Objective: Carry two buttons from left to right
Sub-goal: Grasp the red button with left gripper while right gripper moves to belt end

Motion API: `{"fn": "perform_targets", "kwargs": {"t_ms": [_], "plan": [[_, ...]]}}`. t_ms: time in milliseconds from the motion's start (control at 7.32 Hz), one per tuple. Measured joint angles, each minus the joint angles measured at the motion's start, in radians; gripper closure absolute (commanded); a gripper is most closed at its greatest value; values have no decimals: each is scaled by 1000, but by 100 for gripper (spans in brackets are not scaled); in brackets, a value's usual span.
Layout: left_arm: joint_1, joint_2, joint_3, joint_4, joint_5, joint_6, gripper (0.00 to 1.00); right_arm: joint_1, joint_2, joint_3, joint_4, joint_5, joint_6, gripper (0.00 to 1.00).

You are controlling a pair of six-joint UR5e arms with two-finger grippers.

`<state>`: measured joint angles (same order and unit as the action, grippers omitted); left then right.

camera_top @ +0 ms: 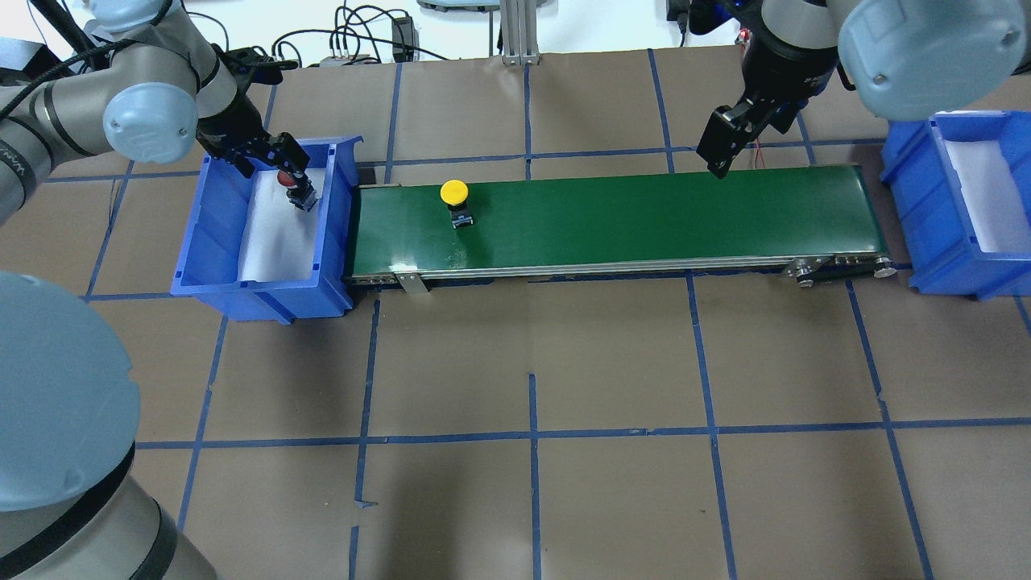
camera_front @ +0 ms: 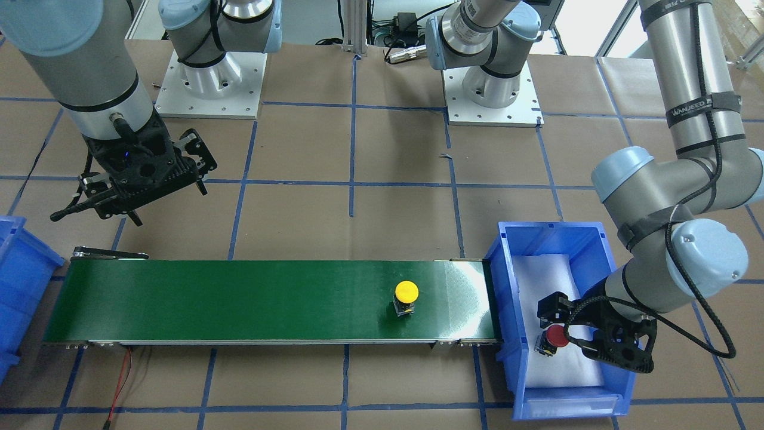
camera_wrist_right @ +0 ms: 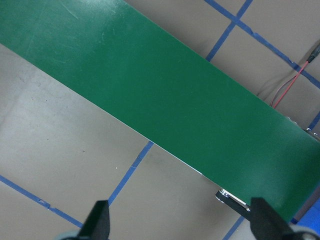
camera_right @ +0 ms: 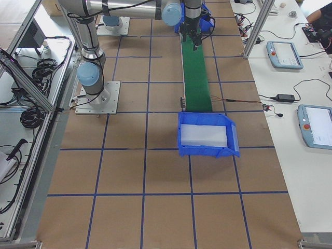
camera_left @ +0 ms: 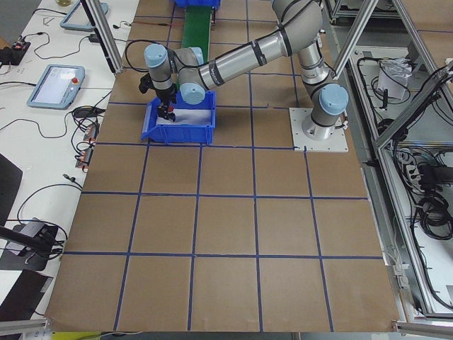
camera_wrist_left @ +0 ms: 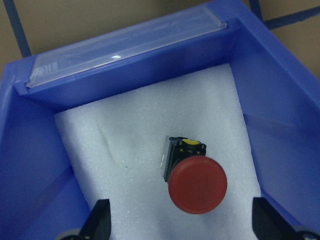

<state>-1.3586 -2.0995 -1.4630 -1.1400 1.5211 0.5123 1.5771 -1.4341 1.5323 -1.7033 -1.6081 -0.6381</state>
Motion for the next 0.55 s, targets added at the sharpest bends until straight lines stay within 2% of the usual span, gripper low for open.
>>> {"fn": "perform_targets", "kwargs": {"t_ms": [137, 410, 546], "plan": [[0, -7, -3, 23, -2, 19, 3, -3, 16, 10, -18, -8, -99, 0], [0, -43, -3, 57, -4, 20, 29, -24, 74, 22, -89, -26, -441, 0], [-2, -53, 1, 62, -1, 5, 39, -51, 94, 24, -105, -24, -579, 0]]}}
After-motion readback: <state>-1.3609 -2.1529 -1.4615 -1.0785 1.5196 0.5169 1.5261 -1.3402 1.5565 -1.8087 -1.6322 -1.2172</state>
